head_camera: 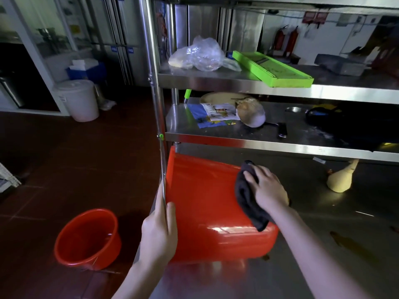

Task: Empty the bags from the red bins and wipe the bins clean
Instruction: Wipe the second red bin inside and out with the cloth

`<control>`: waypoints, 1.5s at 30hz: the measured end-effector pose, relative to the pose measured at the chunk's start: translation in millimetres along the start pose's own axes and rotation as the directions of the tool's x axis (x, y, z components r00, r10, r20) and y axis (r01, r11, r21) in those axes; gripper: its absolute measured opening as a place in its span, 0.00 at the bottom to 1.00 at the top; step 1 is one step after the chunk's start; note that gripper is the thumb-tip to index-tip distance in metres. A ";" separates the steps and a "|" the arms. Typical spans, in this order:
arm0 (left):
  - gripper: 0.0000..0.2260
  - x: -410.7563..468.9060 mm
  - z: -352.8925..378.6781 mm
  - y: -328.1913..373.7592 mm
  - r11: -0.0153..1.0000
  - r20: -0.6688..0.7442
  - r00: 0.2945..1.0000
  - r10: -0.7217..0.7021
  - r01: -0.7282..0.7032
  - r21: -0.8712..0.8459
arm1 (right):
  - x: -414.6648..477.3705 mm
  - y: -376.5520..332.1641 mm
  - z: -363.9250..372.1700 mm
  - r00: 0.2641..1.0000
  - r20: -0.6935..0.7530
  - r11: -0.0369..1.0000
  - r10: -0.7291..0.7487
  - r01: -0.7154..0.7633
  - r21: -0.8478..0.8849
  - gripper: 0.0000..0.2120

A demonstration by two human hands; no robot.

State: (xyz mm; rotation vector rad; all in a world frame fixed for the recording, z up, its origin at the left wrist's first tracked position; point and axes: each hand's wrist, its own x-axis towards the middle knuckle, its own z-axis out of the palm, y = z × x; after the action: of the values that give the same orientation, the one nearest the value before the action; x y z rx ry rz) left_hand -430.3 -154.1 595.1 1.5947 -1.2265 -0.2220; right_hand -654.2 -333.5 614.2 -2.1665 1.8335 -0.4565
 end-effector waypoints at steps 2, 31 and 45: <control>0.23 -6.7 -0.9 -1.2 1.000 -0.008 1.000 0.011 -0.011 -0.006 | 12.9 -9.3 -4.0 0.995 0.087 0.999 0.039 -0.039 -0.007 0.25; 0.30 29.4 -15.1 26.9 0.980 0.076 0.990 -0.117 0.127 -0.152 | -13.1 -3.6 8.9 0.998 -0.067 0.997 -0.011 0.005 -0.077 0.25; 0.20 97.4 -9.7 39.1 0.972 0.178 0.959 -0.222 0.202 0.122 | -74.1 -122.3 53.0 0.793 -0.214 0.819 -0.570 0.569 -0.071 0.25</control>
State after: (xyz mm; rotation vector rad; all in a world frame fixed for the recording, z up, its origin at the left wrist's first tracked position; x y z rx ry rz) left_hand -402.6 -221.1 671.6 1.8295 -1.2262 -0.4647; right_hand -533.6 -240.2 609.4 -2.7539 1.2189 -0.8539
